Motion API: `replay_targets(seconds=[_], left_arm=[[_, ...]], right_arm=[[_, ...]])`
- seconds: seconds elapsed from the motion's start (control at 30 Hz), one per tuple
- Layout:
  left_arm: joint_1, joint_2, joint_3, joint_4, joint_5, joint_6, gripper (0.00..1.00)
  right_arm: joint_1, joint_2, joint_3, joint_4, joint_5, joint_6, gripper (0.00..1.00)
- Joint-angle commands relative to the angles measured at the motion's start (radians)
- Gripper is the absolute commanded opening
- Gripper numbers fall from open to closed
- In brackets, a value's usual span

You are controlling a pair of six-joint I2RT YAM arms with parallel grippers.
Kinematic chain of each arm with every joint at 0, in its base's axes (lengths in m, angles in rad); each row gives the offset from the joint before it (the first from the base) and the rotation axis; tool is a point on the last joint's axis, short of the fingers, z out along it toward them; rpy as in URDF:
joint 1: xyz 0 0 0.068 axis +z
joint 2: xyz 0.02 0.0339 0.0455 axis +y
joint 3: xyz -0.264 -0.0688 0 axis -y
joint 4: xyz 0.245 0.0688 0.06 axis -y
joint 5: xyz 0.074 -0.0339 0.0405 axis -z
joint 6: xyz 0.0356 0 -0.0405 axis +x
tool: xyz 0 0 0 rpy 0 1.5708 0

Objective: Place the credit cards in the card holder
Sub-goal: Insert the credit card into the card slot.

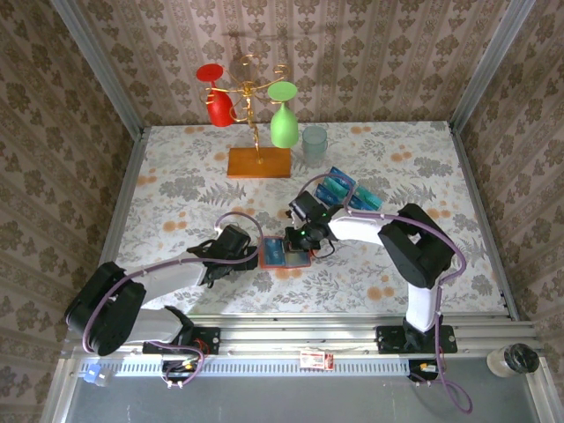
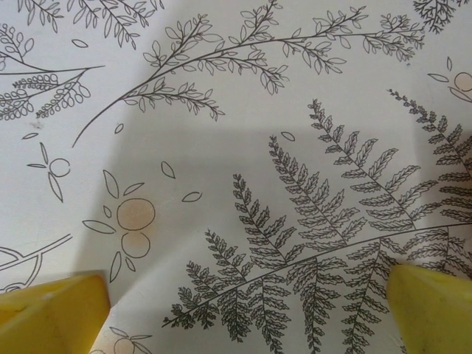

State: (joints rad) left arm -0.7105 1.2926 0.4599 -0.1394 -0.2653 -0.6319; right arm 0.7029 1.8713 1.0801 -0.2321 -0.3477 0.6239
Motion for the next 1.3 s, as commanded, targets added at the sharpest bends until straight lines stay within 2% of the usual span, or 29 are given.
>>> replay_targets(seconds=[0.0, 0.3, 0.57, 0.83, 1.27], left_arm=[[0.023, 0.009, -0.022, 0.004, 0.063, 0.021, 1.00], [0.025, -0.053, -0.001, -0.019, 0.101, 0.027, 1.00], [0.002, -0.102, 0.011, -0.011, 0.129, 0.000, 1.00], [-0.049, -0.080, 0.011, 0.010, 0.108, -0.023, 1.00], [-0.052, 0.021, -0.010, 0.059, 0.092, -0.026, 1.00]], right_arm=[[-0.002, -0.045, -0.051, -0.017, 0.030, -0.008, 0.06], [0.008, -0.109, -0.050, -0.006, 0.012, -0.002, 0.06], [0.015, -0.085, -0.027, -0.003, -0.006, -0.010, 0.05], [0.027, -0.066, -0.049, 0.031, -0.020, 0.005, 0.04], [0.048, -0.008, -0.026, 0.035, -0.030, 0.008, 0.03]])
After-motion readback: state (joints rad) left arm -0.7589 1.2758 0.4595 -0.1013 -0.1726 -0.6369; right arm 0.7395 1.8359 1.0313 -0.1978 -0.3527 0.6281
